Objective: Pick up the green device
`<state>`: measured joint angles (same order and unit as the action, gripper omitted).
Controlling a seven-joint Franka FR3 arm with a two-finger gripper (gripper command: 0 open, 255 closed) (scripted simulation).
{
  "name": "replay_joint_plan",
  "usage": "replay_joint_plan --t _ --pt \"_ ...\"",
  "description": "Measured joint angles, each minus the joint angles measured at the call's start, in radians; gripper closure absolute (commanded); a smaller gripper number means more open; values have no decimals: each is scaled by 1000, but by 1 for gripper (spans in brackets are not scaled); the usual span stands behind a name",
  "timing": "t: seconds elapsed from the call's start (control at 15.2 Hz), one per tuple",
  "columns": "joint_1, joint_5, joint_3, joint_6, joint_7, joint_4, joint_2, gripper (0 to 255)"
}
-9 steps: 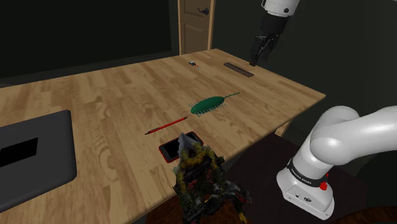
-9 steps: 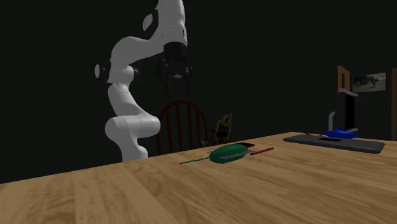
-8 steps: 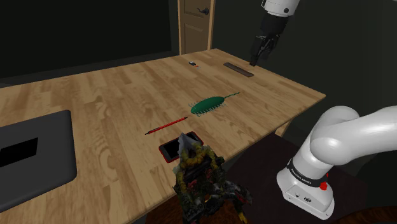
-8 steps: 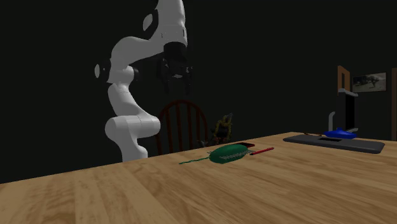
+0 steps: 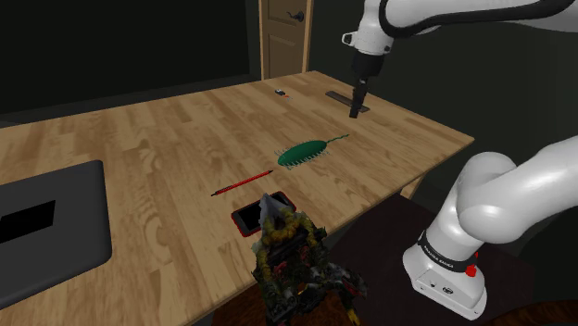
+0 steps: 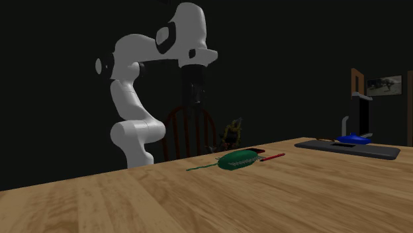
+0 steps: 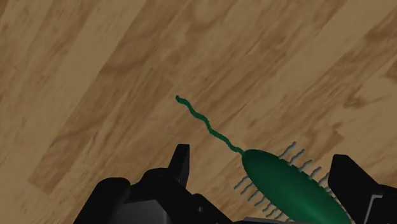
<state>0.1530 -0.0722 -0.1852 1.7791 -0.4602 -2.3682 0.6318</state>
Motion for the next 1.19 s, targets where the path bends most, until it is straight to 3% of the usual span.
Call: replay_joint_plan --t 0.46,0.99,1.06,1.19 --pt "140 -9 -97 142 -441 2 -222 0" --pt "158 -7 -117 262 -514 -68 -284 0" --pt "158 -7 -117 267 -515 -71 -286 255" --pt "158 -7 -118 272 -516 -75 -287 255"
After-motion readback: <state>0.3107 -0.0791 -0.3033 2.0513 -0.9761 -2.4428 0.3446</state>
